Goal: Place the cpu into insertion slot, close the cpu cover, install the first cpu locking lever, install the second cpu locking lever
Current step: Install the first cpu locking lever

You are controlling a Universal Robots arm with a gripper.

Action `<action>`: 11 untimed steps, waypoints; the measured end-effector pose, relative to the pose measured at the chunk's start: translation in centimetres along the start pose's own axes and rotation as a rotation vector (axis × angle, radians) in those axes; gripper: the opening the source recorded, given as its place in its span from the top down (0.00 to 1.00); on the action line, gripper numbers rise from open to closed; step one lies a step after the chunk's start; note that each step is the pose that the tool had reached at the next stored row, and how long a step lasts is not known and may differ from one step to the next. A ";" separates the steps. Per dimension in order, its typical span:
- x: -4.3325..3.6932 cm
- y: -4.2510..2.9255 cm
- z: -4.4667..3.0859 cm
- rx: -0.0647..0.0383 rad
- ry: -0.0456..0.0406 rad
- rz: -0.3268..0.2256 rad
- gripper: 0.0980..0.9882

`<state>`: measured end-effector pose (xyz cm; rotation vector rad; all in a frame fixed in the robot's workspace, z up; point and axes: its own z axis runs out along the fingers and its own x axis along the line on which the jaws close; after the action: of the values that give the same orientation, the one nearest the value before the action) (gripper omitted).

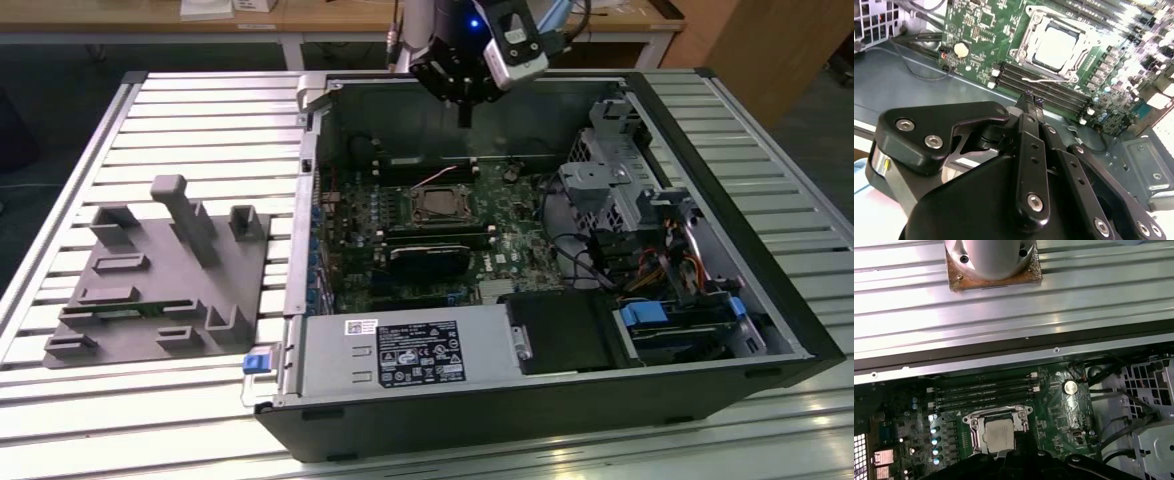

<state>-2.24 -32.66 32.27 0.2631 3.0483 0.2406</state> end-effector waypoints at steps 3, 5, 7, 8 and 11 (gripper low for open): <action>0.07 -0.13 0.43 -0.006 0.0011 0.000 0.99; 0.13 -0.20 0.77 -0.006 0.0013 0.000 0.99; 0.22 -0.26 1.03 -0.009 0.0017 0.001 0.99; 0.26 -0.28 1.14 -0.012 0.0022 0.001 0.99; 0.41 -0.36 1.42 -0.025 0.0044 0.002 0.99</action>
<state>-2.59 -32.72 30.79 0.2641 3.0473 0.2793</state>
